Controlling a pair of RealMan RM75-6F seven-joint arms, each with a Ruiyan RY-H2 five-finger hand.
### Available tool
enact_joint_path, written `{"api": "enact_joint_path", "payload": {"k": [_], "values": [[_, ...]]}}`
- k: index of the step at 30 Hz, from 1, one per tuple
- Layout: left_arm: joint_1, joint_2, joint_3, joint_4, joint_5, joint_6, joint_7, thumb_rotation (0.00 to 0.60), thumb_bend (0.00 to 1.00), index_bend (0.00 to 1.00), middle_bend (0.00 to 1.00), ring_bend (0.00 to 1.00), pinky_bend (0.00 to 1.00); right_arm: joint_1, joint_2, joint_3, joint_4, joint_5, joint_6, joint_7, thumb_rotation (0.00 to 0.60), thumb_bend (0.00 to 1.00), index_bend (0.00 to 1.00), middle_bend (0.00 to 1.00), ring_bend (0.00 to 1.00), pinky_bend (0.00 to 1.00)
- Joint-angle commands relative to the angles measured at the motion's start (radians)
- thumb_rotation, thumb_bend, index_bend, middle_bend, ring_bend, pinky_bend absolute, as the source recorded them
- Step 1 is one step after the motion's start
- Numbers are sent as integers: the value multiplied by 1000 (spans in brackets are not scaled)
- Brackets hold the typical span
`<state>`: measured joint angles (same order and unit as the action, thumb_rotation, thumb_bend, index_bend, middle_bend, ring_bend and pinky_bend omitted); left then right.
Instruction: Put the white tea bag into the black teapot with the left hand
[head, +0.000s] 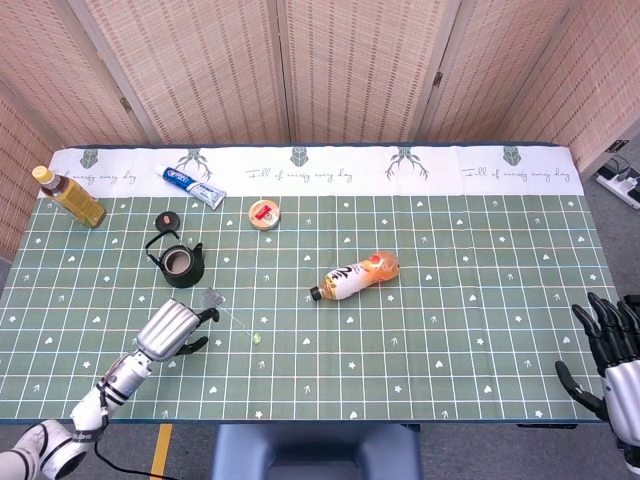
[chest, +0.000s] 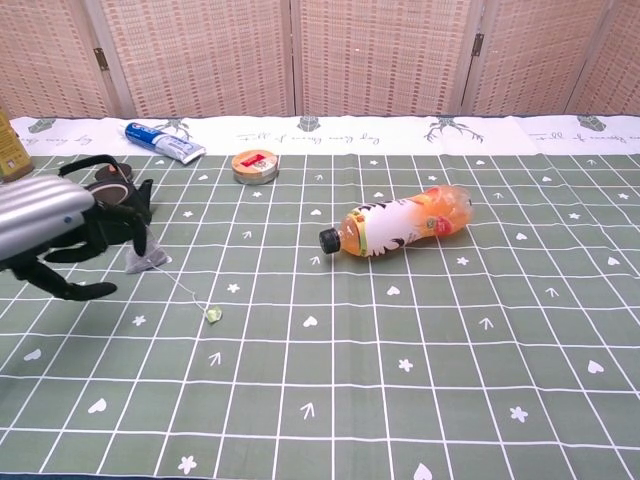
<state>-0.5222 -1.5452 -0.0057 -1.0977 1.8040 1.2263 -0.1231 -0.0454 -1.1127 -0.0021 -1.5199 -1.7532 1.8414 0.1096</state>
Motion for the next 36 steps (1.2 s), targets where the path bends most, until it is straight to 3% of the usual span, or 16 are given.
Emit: {"api": "enact_joint_path", "payload": {"k": [1, 9, 36], "values": [[-51, -57, 29, 57, 17, -52, -33, 600, 344, 450, 1000, 1000, 1000, -16, 1, -2, 22, -12, 20, 33, 600, 365, 0, 0, 17, 0], [-89, -140, 56, 157, 12, -56, -113, 600, 351, 429, 1000, 1000, 1000, -4, -2, -2, 12, -17, -21, -2, 600, 365, 0, 0, 16, 0], [-141, -276, 104, 348, -5, -18, -165, 600, 399, 495, 1000, 1000, 1000, 2, -3, -13, -3, -43, -58, -46, 600, 366, 0, 0, 14, 0]]}}
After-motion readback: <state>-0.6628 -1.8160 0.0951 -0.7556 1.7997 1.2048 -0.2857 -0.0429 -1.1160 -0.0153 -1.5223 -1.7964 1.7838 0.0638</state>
